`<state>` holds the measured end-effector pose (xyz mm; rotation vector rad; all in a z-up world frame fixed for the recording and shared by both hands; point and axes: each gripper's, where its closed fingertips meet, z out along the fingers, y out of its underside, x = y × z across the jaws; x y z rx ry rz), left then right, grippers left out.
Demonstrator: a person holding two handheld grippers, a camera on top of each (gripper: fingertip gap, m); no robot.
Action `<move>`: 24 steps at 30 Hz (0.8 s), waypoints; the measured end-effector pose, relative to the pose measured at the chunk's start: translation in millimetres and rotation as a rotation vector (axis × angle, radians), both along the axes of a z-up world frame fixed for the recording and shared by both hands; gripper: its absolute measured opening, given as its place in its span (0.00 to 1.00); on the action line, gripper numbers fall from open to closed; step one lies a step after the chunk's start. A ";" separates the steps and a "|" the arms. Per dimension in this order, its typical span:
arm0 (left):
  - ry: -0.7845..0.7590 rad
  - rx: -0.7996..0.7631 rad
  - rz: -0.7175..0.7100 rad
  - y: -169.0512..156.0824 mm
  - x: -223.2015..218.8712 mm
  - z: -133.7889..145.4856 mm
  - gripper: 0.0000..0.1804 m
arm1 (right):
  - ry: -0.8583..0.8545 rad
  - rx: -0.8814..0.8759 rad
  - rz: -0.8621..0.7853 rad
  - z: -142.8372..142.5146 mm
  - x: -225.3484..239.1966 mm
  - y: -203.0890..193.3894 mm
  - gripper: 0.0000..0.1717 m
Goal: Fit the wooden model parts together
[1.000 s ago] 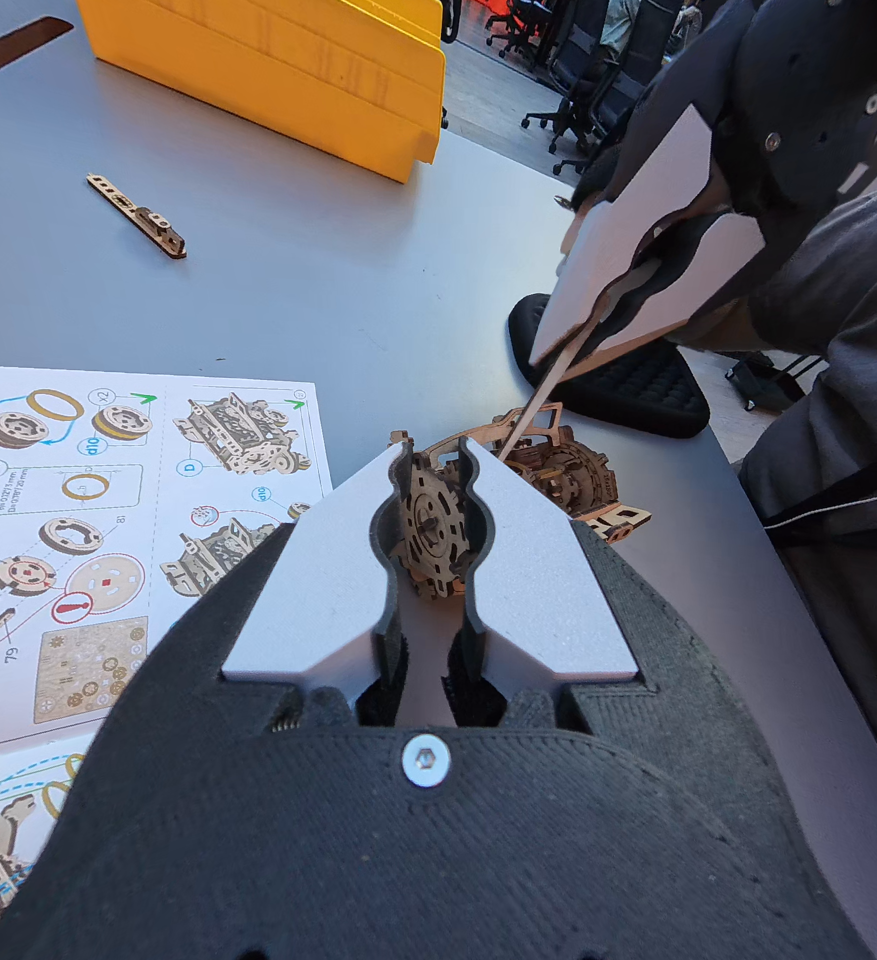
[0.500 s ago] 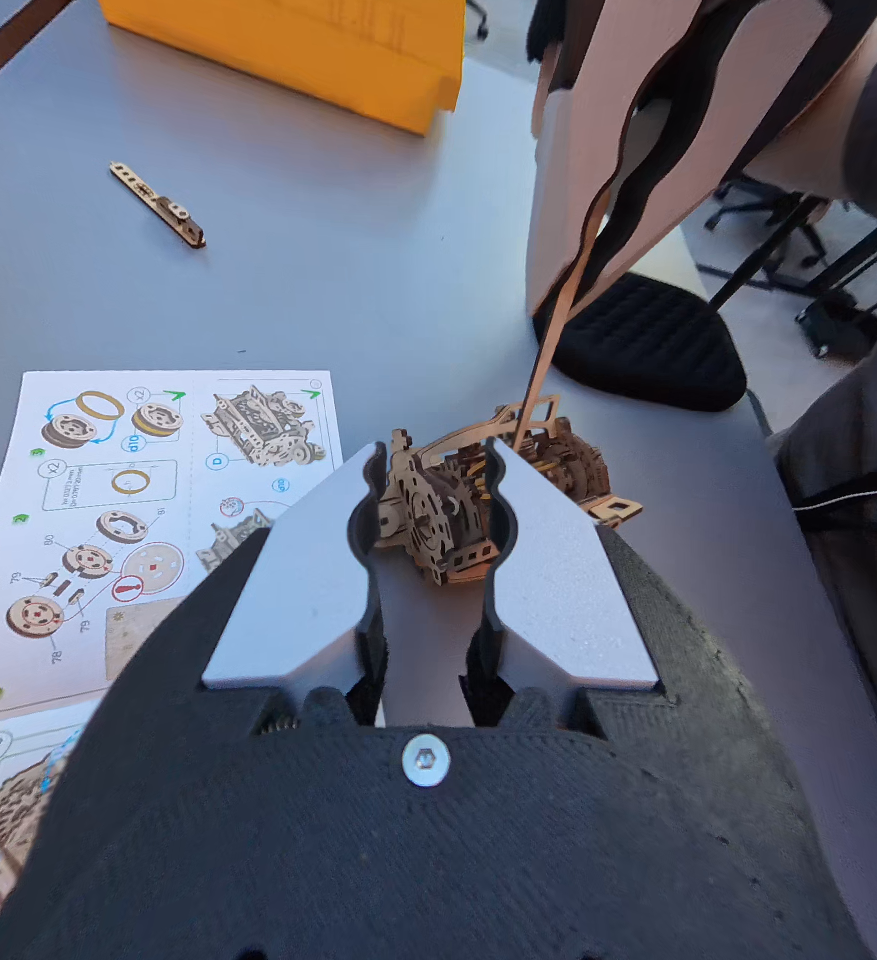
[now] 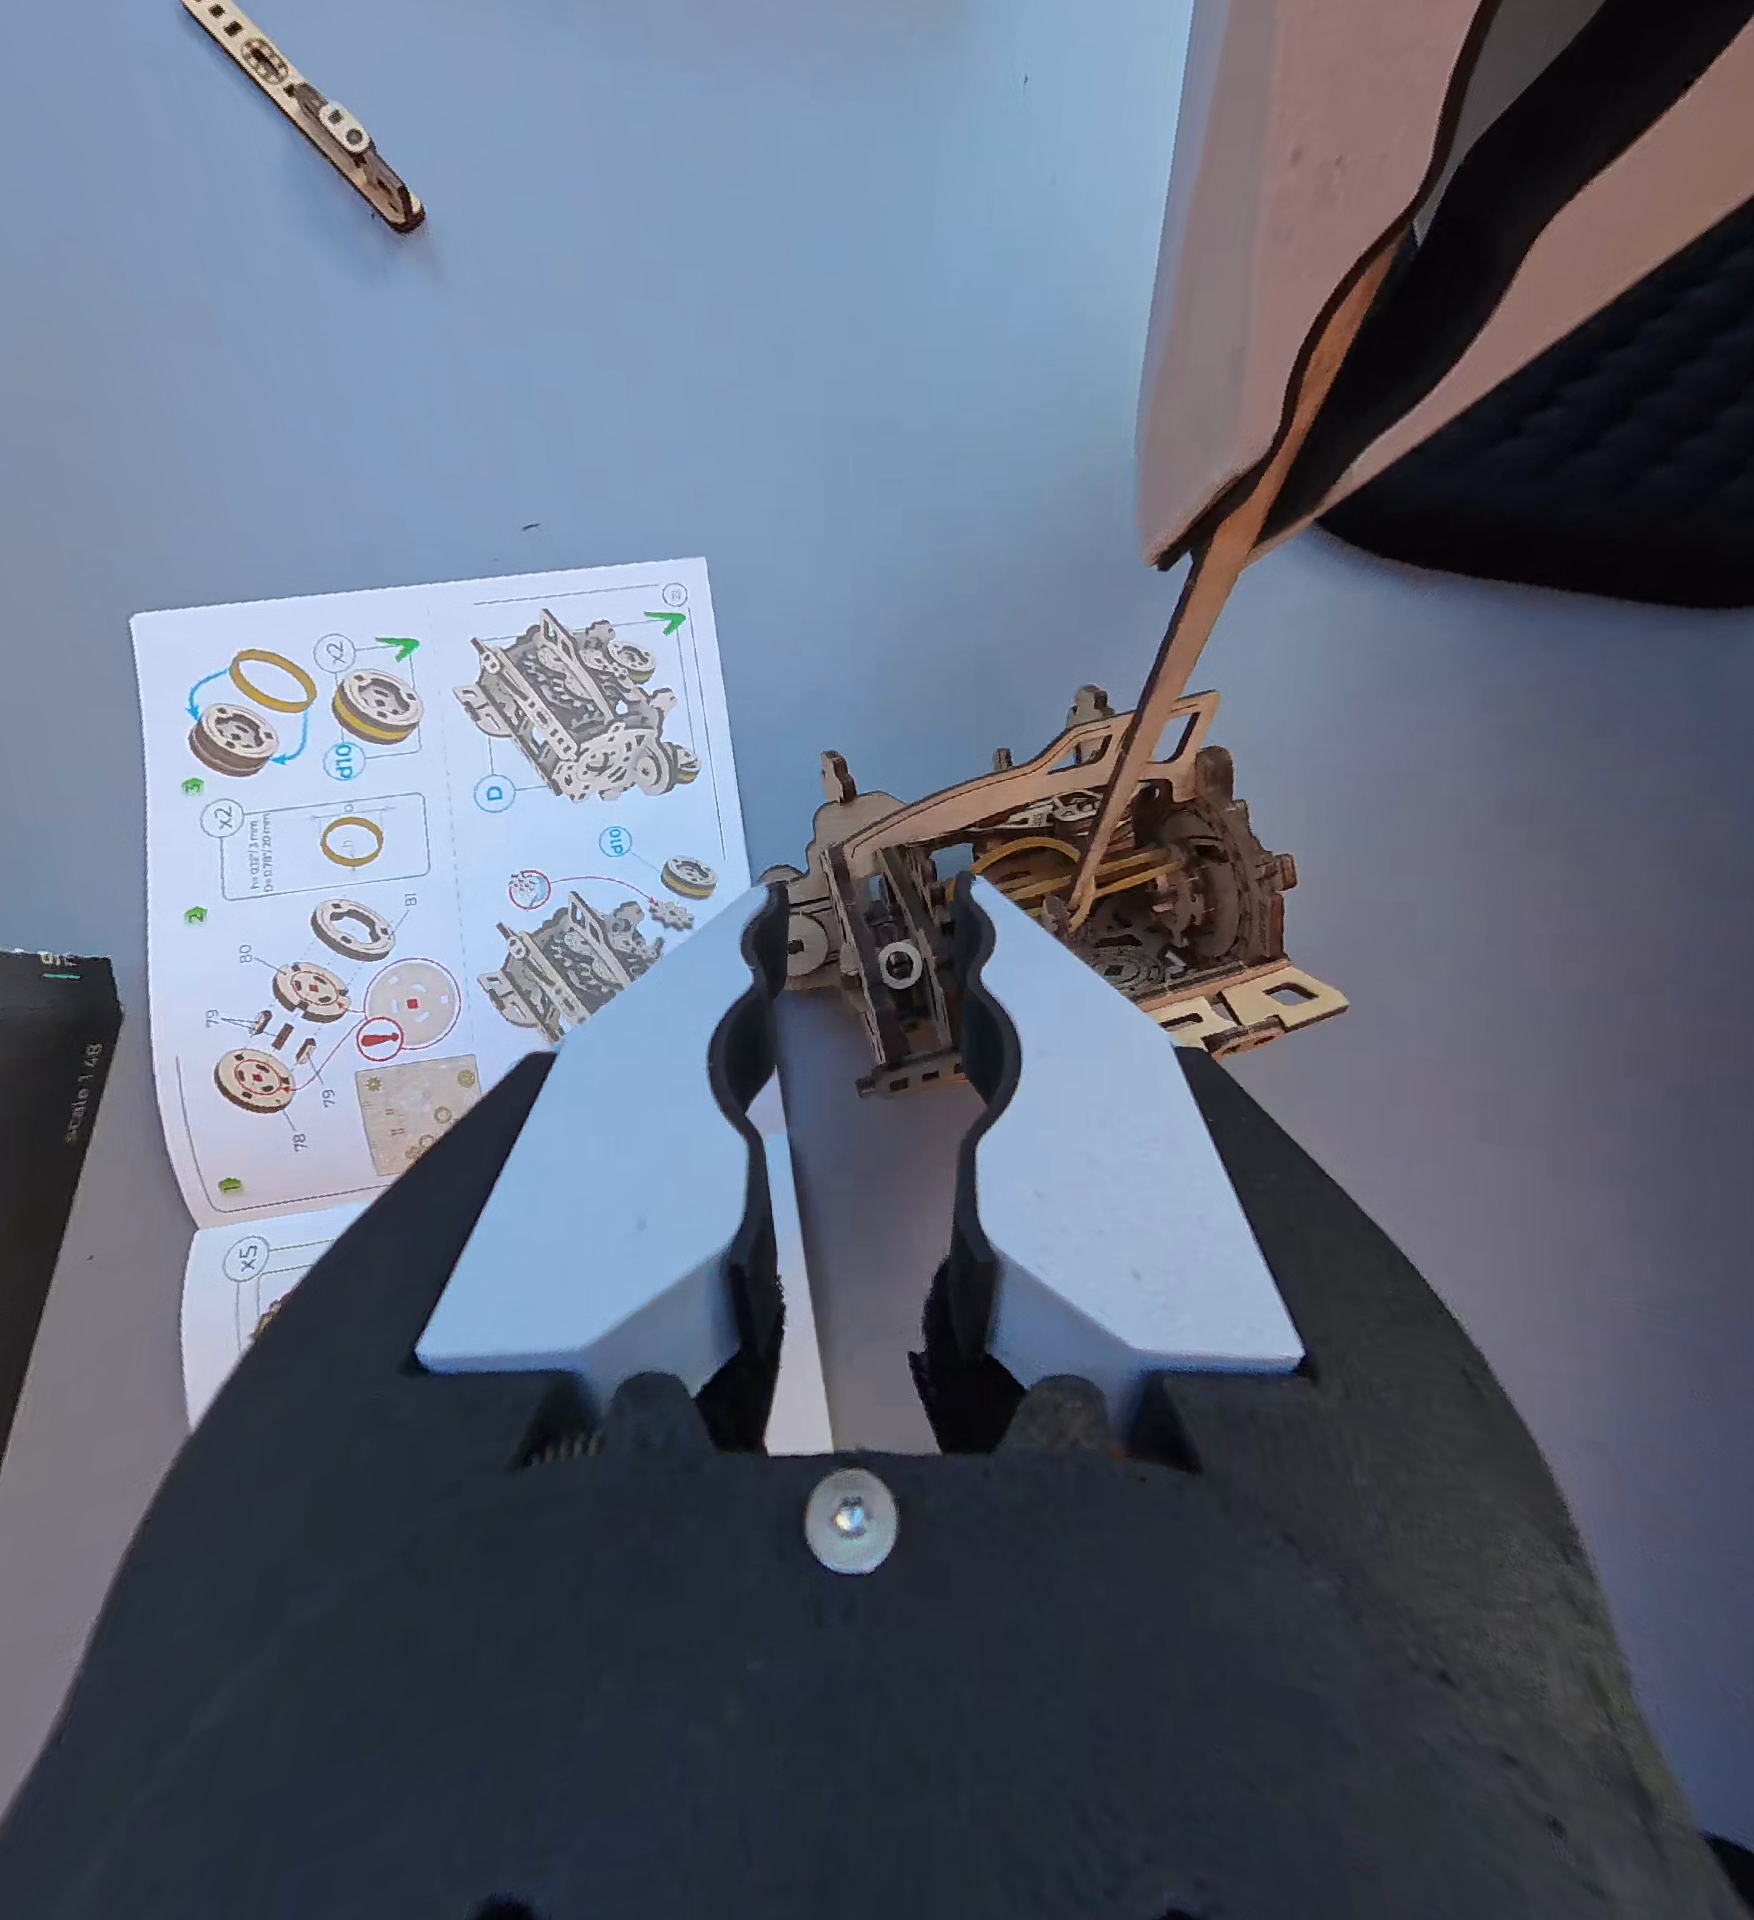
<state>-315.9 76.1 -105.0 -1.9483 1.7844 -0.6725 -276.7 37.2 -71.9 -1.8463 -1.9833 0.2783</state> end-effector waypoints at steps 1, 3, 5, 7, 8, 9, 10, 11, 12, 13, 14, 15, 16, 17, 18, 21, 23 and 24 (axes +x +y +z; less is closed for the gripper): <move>0.019 -0.006 -0.008 -1.2 -0.9 0.0 0.15 | -0.005 -0.001 0.005 -0.4 0.2 -0.4 0.03; 0.054 -0.018 -0.029 -4.2 -3.0 -0.2 0.11 | -0.006 -0.004 0.016 0.2 0.2 -1.3 0.03; 0.076 -0.012 -0.036 -3.8 -3.6 -0.7 0.11 | -0.008 -0.017 0.028 0.0 -0.1 -2.9 0.03; 0.084 -0.016 -0.035 -3.5 -2.6 -1.0 0.11 | -0.021 -0.013 0.042 -1.4 -0.2 -2.1 0.03; 0.083 -0.018 -0.036 -3.5 -2.3 -1.0 0.11 | -0.022 -0.023 0.049 -1.6 -1.3 -3.0 0.03; 0.080 -0.018 -0.038 -3.4 -2.2 -1.1 0.11 | -0.027 -0.025 0.054 -1.8 -1.8 -2.4 0.03; 0.076 -0.019 -0.037 -3.4 -2.1 -1.0 0.11 | -0.040 -0.025 0.063 -2.2 -1.3 -1.9 0.03; 0.070 -0.021 -0.036 -3.4 -2.0 -0.9 0.11 | -0.048 -0.024 0.073 -2.2 -1.4 -1.4 0.03; 0.062 -0.021 -0.035 -3.3 -1.8 -0.9 0.11 | -0.057 -0.032 0.082 -2.2 -1.6 -2.1 0.03; 0.054 -0.020 -0.035 -3.3 -1.7 -0.9 0.11 | -0.076 -0.036 0.092 -2.9 -0.7 -2.4 0.03; 0.047 -0.020 -0.035 -3.4 -1.7 -0.8 0.11 | -0.101 -0.032 0.105 -4.1 1.2 -1.8 0.03; 0.042 -0.020 -0.035 -3.4 -1.6 -0.7 0.11 | -0.123 -0.035 0.119 -5.3 2.8 -2.5 0.03; 0.038 -0.021 -0.036 -3.6 -1.6 -0.7 0.11 | -0.136 -0.041 0.133 -6.1 3.3 -3.8 0.03; 0.036 -0.022 -0.037 -3.8 -1.7 -0.6 0.11 | -0.147 -0.046 0.136 -6.8 3.7 -4.4 0.03; 0.034 -0.022 -0.038 -3.9 -1.7 -0.6 0.11 | -0.152 -0.047 0.140 -7.1 3.3 -4.7 0.03; 0.031 -0.022 -0.041 -4.0 -1.4 -0.6 0.11 | -0.147 -0.046 0.146 -5.3 2.1 -5.8 0.03; 0.026 -0.024 -0.041 -4.0 -1.2 -0.6 0.11 | -0.137 -0.059 0.151 -4.4 2.0 -8.4 0.03; 0.023 -0.027 -0.039 -4.0 -1.2 -0.6 0.11 | -0.137 -0.059 0.155 -4.6 2.7 -8.6 0.03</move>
